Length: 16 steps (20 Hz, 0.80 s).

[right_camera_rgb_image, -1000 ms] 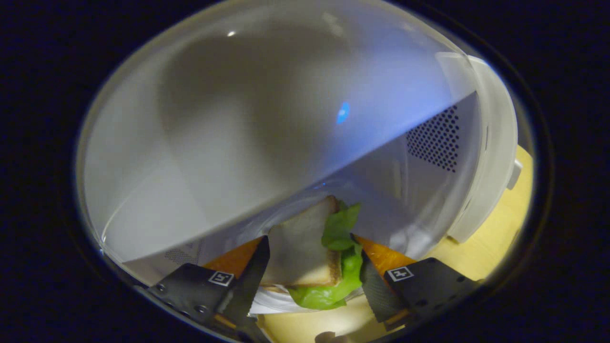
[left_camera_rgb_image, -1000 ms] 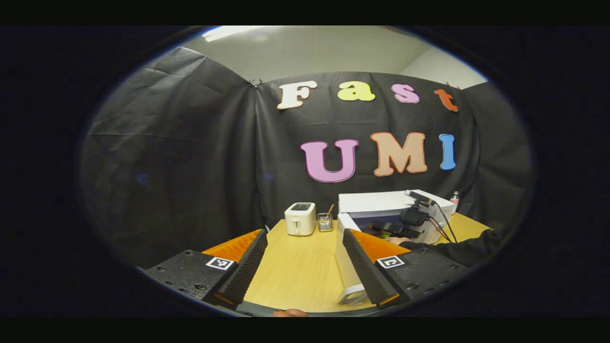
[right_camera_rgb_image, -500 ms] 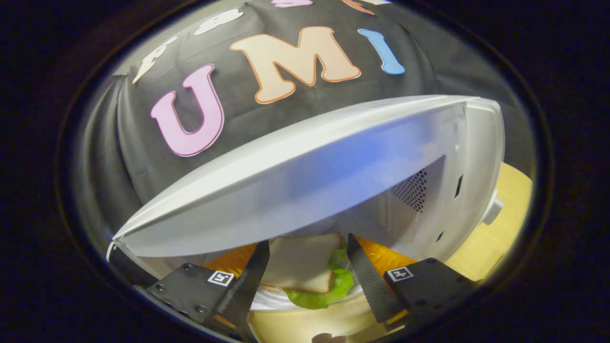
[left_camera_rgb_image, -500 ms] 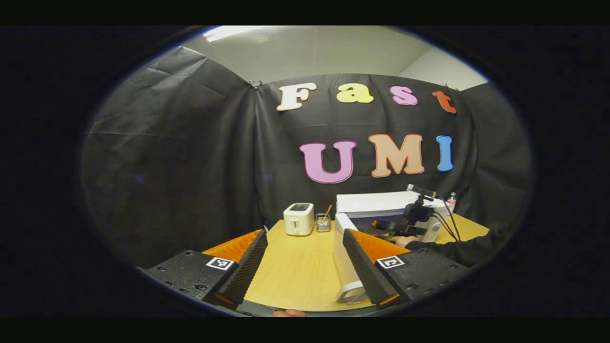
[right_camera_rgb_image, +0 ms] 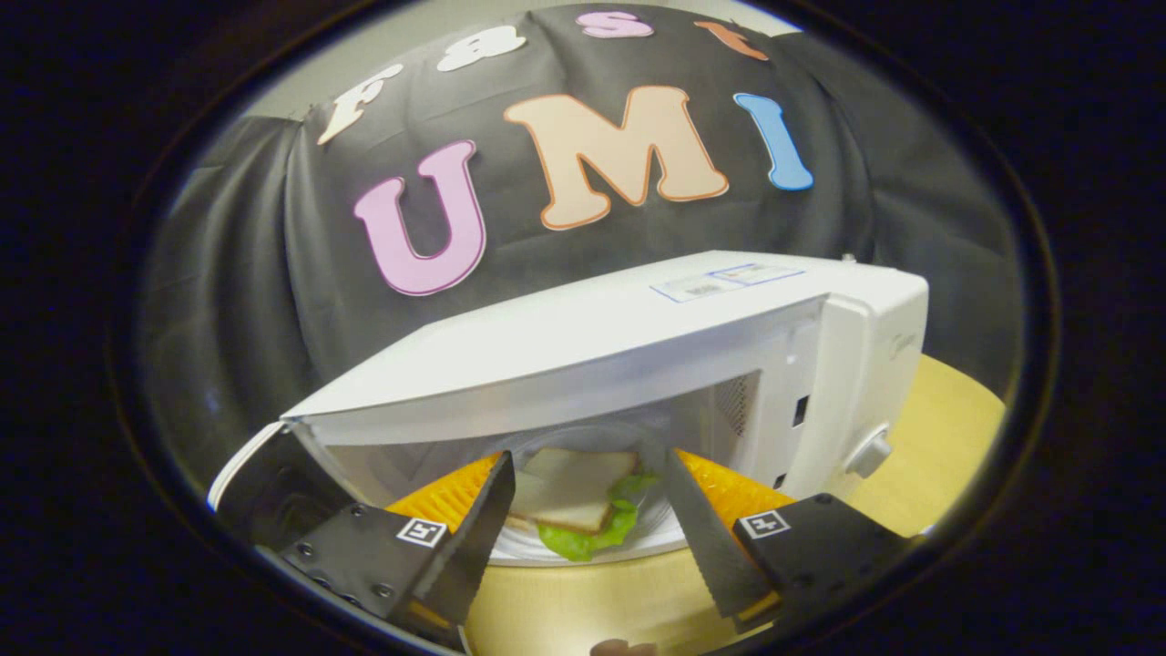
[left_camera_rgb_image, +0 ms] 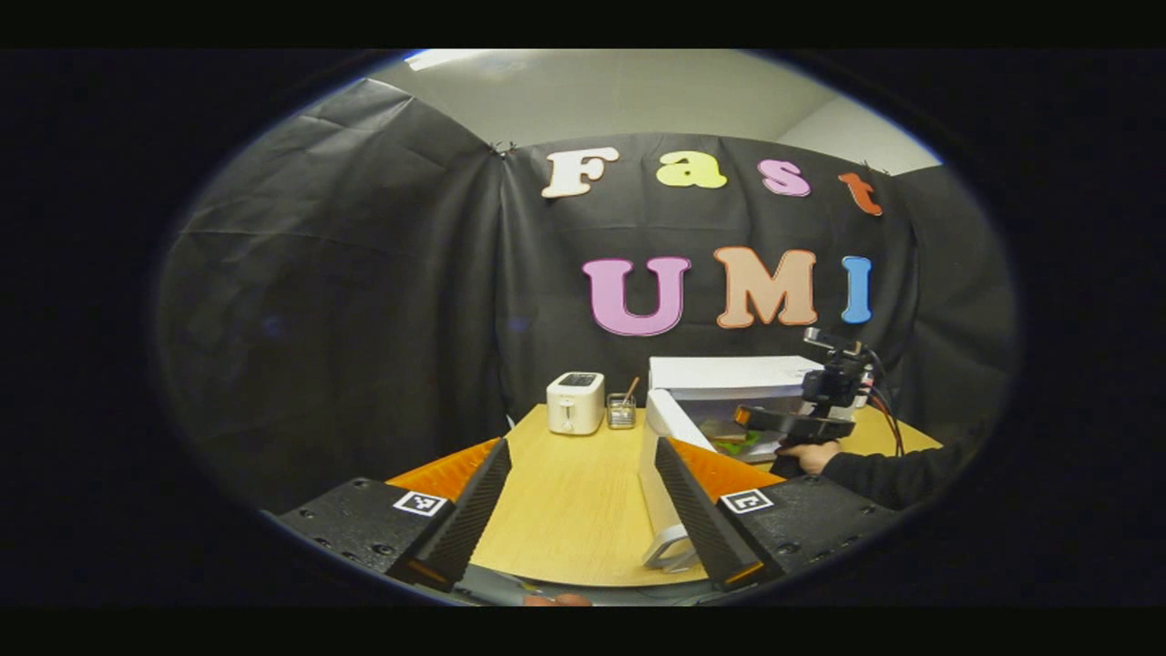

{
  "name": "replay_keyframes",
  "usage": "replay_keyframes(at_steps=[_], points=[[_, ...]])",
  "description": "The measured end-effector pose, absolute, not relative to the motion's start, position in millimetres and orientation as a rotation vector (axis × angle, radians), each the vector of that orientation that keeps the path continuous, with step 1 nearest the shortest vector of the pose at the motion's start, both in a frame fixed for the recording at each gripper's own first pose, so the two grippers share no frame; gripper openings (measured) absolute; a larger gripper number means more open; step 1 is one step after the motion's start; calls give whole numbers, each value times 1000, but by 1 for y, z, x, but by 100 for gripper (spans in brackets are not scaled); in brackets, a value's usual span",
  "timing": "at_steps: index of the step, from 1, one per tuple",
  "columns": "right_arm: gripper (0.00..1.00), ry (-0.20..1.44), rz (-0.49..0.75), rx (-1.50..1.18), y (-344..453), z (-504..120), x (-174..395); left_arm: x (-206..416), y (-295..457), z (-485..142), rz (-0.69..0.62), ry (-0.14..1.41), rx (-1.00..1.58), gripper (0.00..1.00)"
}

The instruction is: Open the microwave oven with the left hand, put the food in, and close the microwave oven.

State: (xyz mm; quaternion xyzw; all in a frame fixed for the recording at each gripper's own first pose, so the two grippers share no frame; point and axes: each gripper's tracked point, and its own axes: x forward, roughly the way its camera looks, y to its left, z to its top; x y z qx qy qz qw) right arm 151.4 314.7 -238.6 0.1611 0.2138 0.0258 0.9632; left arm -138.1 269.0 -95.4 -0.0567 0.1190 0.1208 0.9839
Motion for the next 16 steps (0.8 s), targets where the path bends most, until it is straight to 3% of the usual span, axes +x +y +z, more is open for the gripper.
replay_keyframes(at_steps=[6, 7, 8, 14, 16], points=[[100, 382, 137, 296, 302, -200, 114, -148, 269, -112, 221, 270, -99, 89], [92, 379, 157, 301, 302, -194, 108, -147, 267, -113, 215, 269, -99, 64], [92, 371, 169, 302, 299, -188, 103, -150, 264, -117, 209, 277, -103, 39], [92, 298, 215, 267, 284, -142, 83, -154, 252, -147, 189, 343, -130, 1], [92, 256, 226, 253, 279, -120, 81, -157, 240, -160, 152, 364, -133, 1]])
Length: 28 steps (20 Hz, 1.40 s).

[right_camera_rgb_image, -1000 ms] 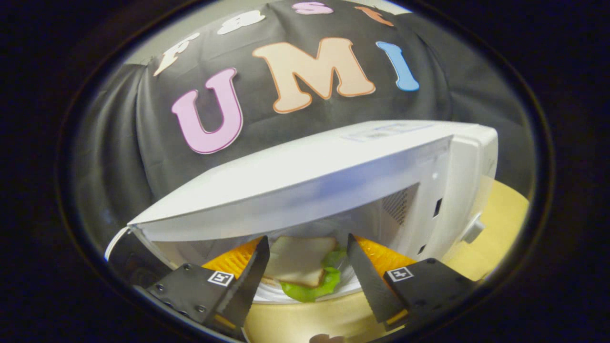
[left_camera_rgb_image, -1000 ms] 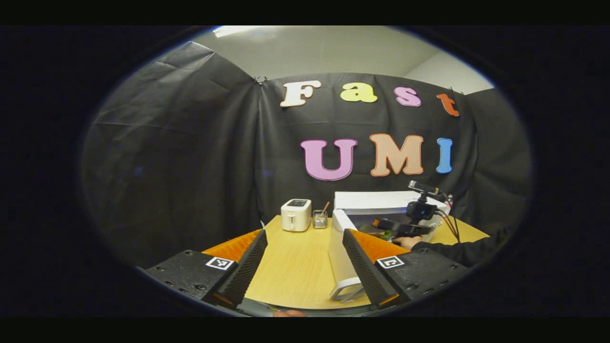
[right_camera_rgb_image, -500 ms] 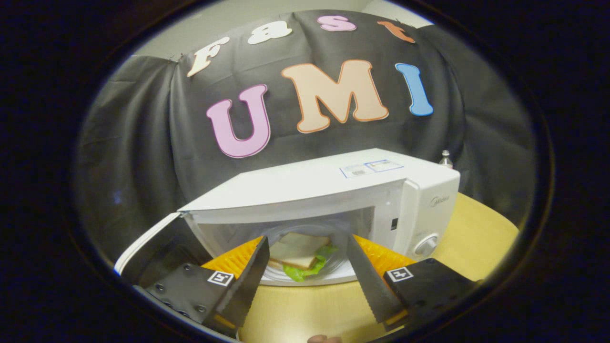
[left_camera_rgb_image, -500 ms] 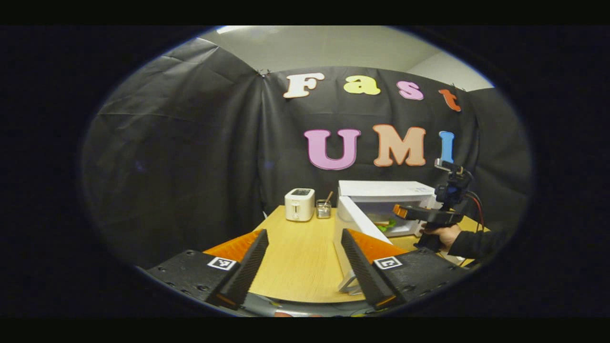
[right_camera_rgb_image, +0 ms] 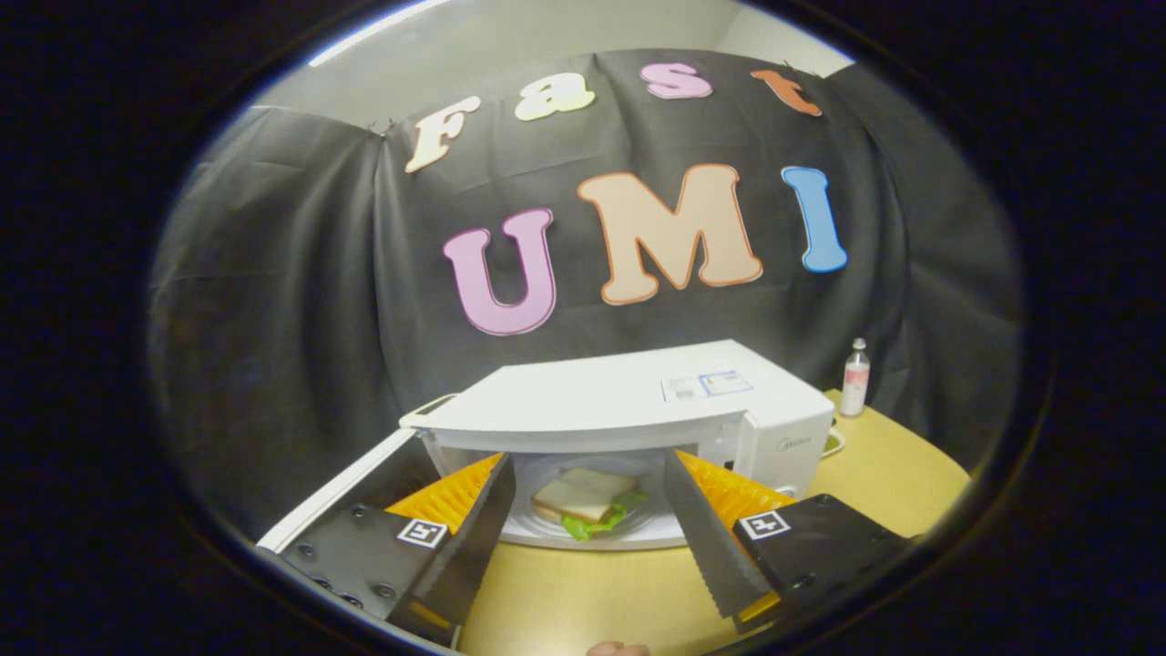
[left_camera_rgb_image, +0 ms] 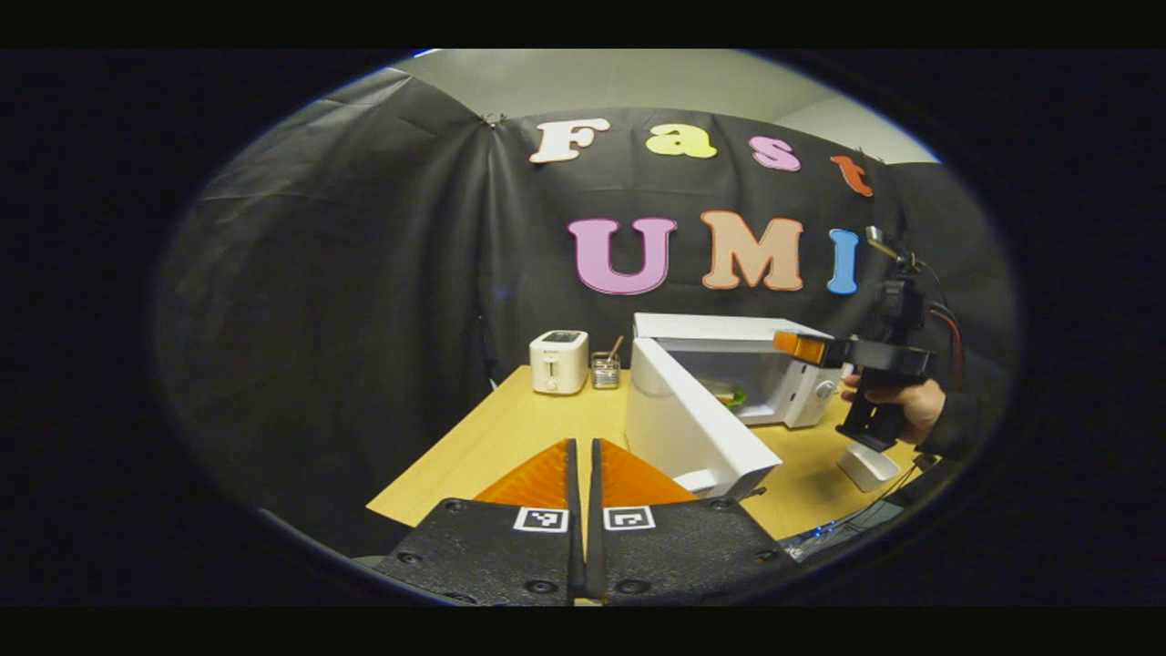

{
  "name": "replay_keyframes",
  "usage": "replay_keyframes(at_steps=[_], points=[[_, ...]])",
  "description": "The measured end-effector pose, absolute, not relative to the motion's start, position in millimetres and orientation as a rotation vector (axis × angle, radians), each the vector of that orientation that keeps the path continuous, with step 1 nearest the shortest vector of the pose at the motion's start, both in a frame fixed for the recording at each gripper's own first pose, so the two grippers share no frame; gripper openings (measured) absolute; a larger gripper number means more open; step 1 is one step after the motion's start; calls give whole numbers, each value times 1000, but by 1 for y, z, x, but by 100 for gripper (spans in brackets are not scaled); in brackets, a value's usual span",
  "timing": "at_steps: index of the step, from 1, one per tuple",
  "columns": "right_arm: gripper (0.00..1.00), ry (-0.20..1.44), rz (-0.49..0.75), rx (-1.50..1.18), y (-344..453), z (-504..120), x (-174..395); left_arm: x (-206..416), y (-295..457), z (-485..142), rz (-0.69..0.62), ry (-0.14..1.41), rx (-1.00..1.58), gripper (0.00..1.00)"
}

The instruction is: Open the microwave oven with the left hand, put the food in, and close the microwave oven.

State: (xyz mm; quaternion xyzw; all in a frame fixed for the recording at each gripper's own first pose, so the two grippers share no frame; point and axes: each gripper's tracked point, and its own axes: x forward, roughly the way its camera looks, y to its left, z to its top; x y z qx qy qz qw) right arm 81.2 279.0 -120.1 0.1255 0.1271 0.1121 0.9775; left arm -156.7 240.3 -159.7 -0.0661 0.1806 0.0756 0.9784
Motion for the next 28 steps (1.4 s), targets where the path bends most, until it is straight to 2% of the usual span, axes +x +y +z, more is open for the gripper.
replay_keyframes(at_steps=[5, 13, 28], points=[[91, 158, 218, 245, 253, -64, 85, -154, 228, -190, 104, 409, -113, 0], [91, 118, 156, 254, 210, -26, 88, -154, 205, -232, 37, 488, -135, 0], [91, 88, 70, 172, 145, -16, 73, -111, 117, -229, -212, 462, -115, 0]])
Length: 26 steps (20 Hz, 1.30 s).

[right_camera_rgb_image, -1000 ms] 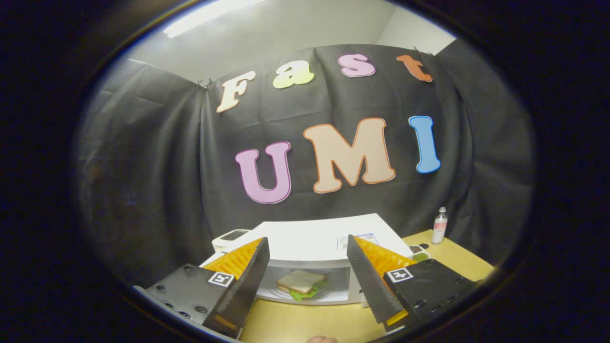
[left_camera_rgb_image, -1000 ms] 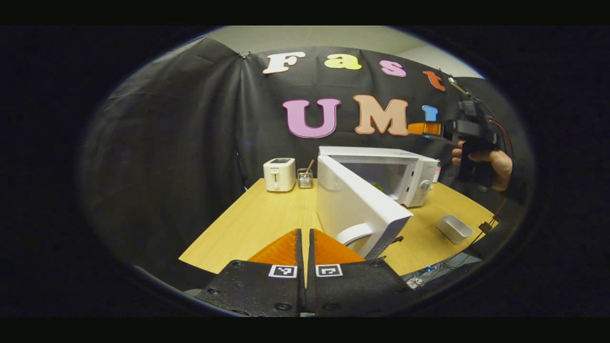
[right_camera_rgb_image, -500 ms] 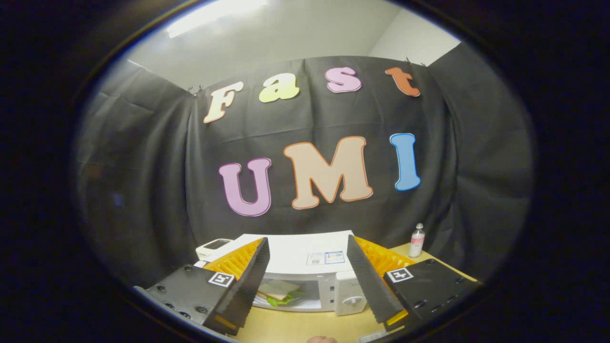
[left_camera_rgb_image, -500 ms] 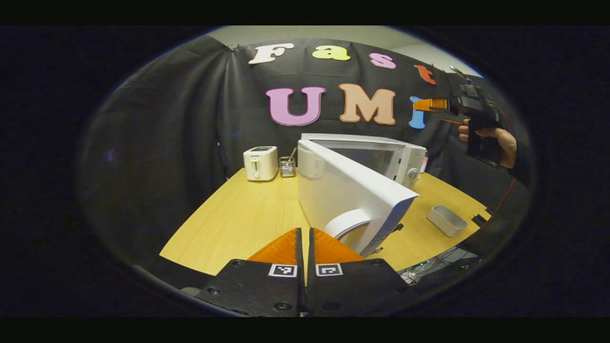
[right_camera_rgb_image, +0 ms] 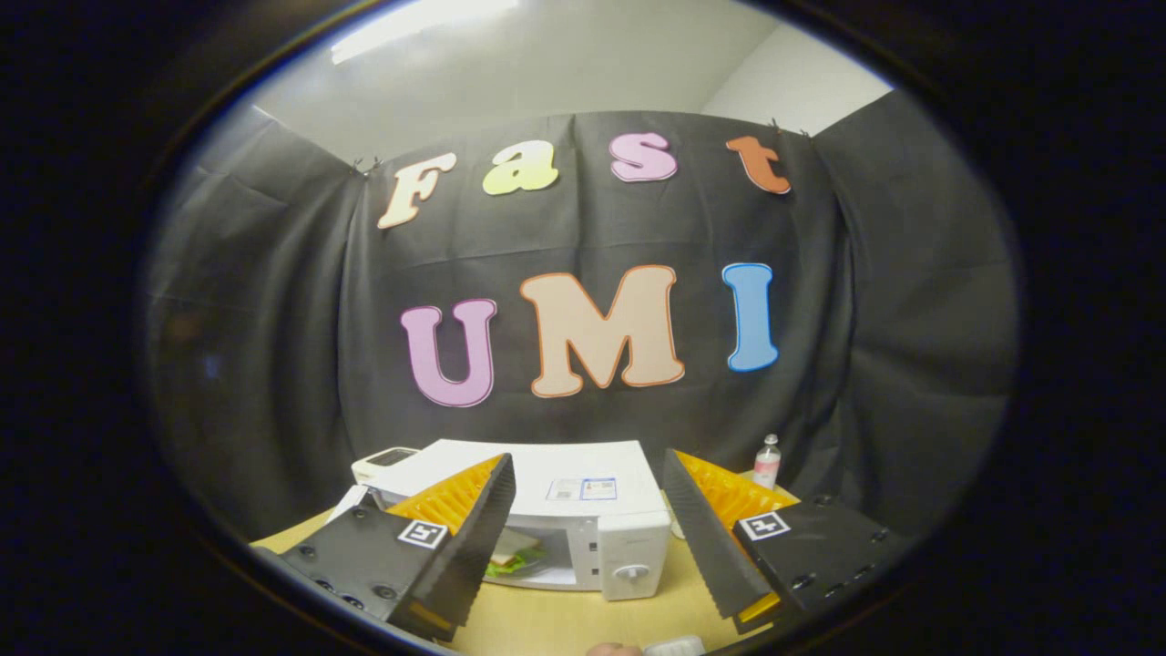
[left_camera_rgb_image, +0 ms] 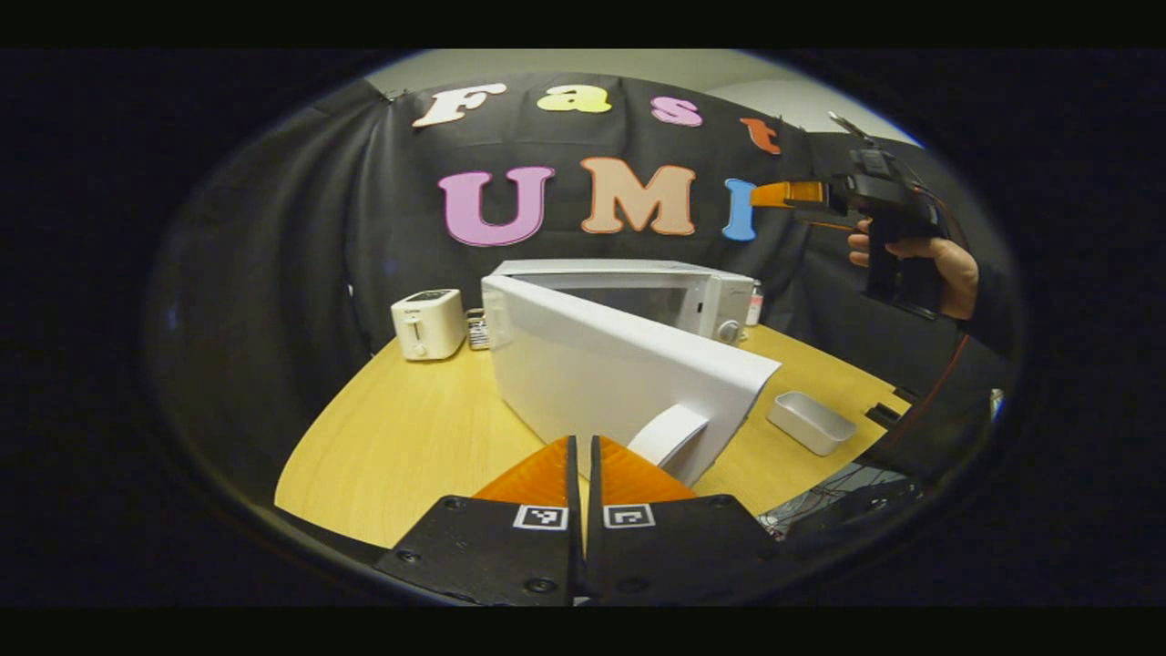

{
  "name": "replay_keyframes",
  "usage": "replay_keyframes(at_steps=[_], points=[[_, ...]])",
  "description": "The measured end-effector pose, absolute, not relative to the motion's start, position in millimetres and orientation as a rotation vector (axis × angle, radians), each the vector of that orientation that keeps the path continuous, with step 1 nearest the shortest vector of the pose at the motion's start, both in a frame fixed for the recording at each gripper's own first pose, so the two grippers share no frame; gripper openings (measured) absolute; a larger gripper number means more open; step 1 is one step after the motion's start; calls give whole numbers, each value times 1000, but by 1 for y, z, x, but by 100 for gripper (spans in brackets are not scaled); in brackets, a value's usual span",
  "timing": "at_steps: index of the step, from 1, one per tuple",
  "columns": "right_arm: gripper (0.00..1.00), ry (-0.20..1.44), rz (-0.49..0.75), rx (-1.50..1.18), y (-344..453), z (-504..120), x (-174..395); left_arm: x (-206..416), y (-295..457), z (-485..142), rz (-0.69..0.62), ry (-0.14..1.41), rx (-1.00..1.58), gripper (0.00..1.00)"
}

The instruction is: Open the microwave oven with the left hand, put the food in, and close the microwave oven.

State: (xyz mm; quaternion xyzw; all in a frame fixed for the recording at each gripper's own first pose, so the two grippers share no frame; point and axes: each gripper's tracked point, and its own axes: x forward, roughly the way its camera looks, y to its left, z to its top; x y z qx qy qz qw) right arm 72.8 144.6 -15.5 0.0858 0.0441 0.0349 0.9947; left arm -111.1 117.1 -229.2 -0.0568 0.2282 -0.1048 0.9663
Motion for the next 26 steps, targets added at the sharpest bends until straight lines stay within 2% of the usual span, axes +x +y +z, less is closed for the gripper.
replay_keyframes(at_steps=[11, 12, 13, 26], points=[[91, 79, 9, 116, 102, -10, 58, -67, 60, -218, -343, 418, -84, 0], [99, 81, 5, 115, 99, -9, 57, -64, 55, -216, -354, 411, -82, 0], [91, 81, 3, 114, 96, -8, 57, -59, 51, -215, -362, 407, -78, 0], [92, 80, 11, 103, 72, -4, 61, 1, 0, -219, -385, 408, -67, 0]])
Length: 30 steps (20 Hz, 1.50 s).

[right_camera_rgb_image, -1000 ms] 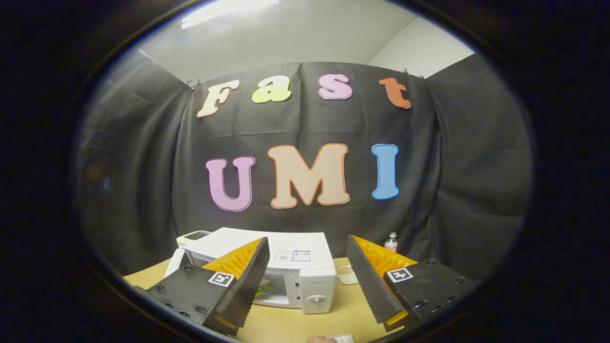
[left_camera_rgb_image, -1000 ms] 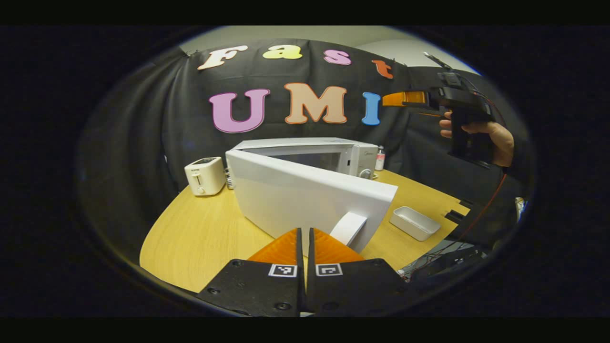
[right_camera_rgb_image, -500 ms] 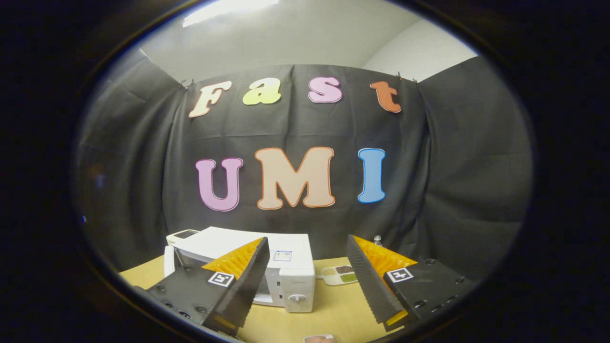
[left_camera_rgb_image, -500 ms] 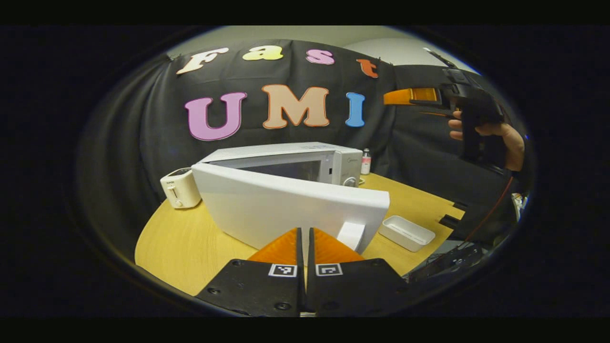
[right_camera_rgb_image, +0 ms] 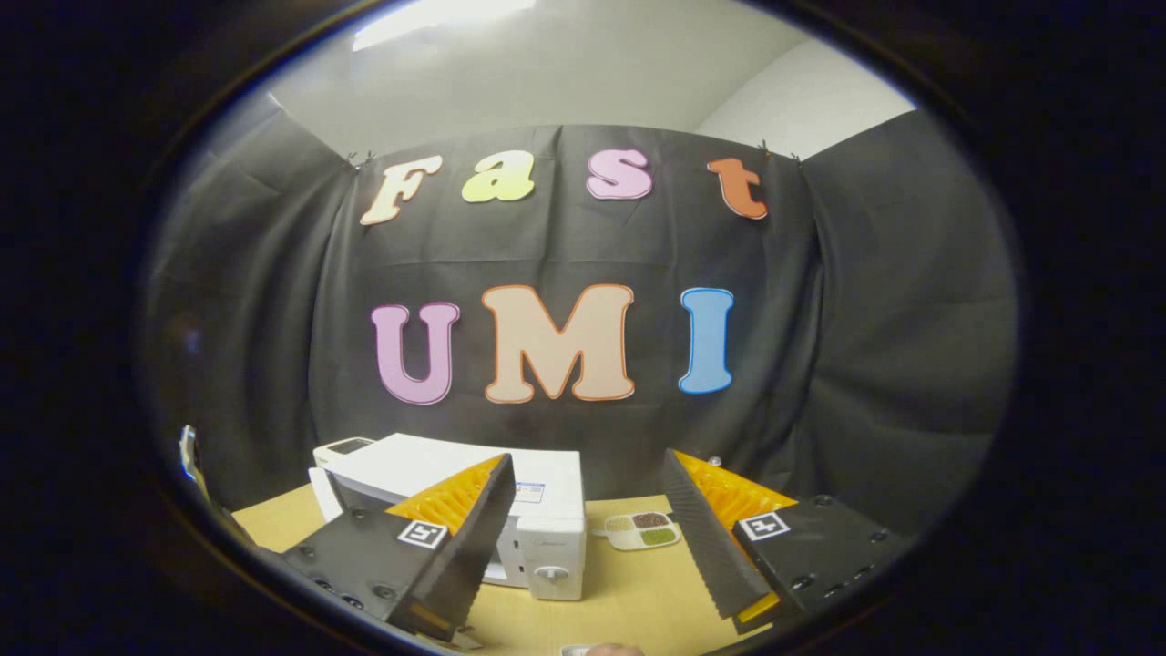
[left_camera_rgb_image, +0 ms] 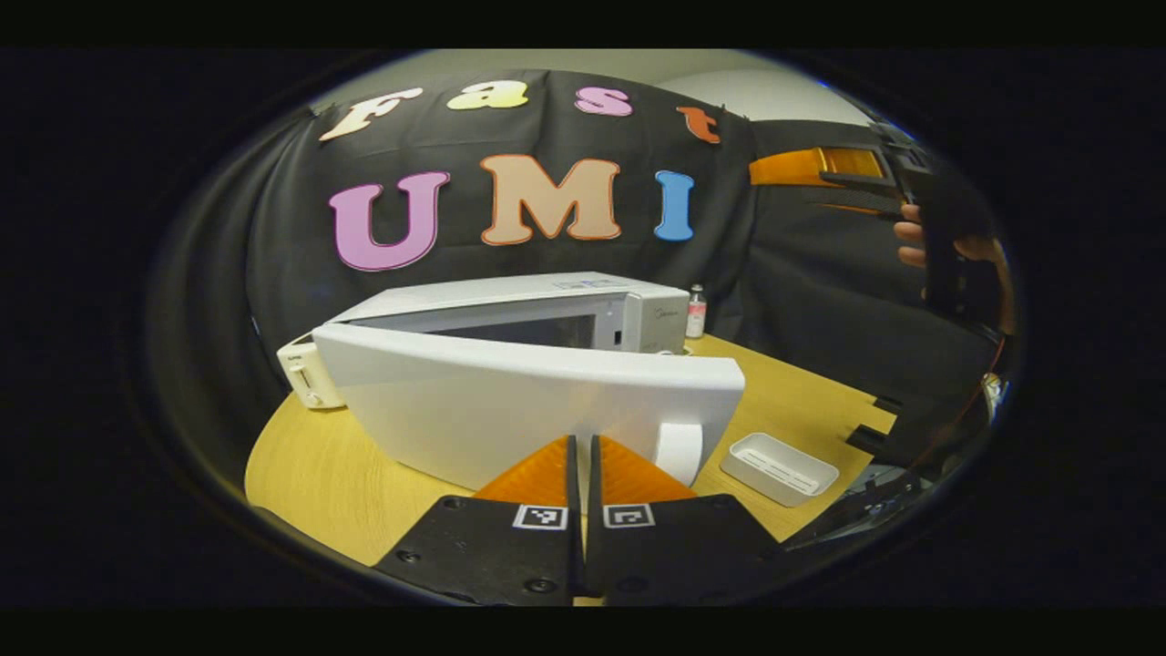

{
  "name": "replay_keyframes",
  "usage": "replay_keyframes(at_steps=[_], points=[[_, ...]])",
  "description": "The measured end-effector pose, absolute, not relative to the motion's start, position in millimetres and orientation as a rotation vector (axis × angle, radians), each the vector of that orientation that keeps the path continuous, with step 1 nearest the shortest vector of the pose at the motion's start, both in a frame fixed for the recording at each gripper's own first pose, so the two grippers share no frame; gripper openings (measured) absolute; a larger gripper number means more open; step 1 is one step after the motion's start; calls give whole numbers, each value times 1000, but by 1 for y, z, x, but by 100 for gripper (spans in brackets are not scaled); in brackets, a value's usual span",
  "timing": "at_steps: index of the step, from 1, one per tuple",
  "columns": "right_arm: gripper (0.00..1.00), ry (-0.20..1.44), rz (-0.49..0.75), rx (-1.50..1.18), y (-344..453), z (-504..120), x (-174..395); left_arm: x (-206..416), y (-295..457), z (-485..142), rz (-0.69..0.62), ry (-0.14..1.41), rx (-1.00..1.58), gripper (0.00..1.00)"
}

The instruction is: Open the microwave oven with the left hand, put the food in, and close the microwave oven.

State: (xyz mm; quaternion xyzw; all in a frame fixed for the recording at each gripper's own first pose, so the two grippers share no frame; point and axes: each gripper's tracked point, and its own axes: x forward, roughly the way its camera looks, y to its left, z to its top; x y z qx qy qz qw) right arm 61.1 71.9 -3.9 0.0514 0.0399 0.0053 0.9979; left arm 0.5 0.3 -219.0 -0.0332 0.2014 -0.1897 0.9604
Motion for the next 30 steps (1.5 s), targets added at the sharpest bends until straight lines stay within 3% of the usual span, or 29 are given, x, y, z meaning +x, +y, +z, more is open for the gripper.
replay_keyframes(at_steps=[1, 2, 12, 13, 15, 16, 17, 18, 20, 21, 22, 23, 30], points=[[92, 81, 18, 107, 72, -3, 61, 5, -3, -219, -384, 408, -70, 2], [99, 82, 26, 107, 72, -4, 62, 10, -8, -220, -384, 411, -71, 0], [100, 78, 131, 83, 75, -6, 70, 68, -13, -230, -284, 414, -51, 0], [92, 76, 140, 85, 76, -5, 70, 73, -13, -230, -275, 408, -47, 2], [92, 73, 159, 87, 77, -3, 73, 84, -12, -229, -256, 395, -46, 0], [100, 73, 170, 90, 78, -3, 76, 88, -12, -229, -245, 391, -48, 0], [100, 77, 176, 89, 79, -5, 77, 92, -12, -228, -237, 387, -52, 1], [92, 78, 182, 88, 79, -5, 79, 97, -13, -228, -228, 382, -56, 1], [92, 72, 193, 84, 82, -4, 83, 105, -10, -229, -201, 388, -51, 0], [100, 63, 197, 78, 81, -2, 85, 109, -9, -229, -191, 390, -46, 0], [100, 59, 203, 72, 83, -1, 86, 112, -9, -228, -186, 384, -48, 0], [92, 55, 205, 66, 84, -1, 88, 116, -10, -226, -183, 378, -50, 0], [93, 48, 213, 63, 83, -1, 92, 141, -8, -229, -136, 394, -47, 1]])
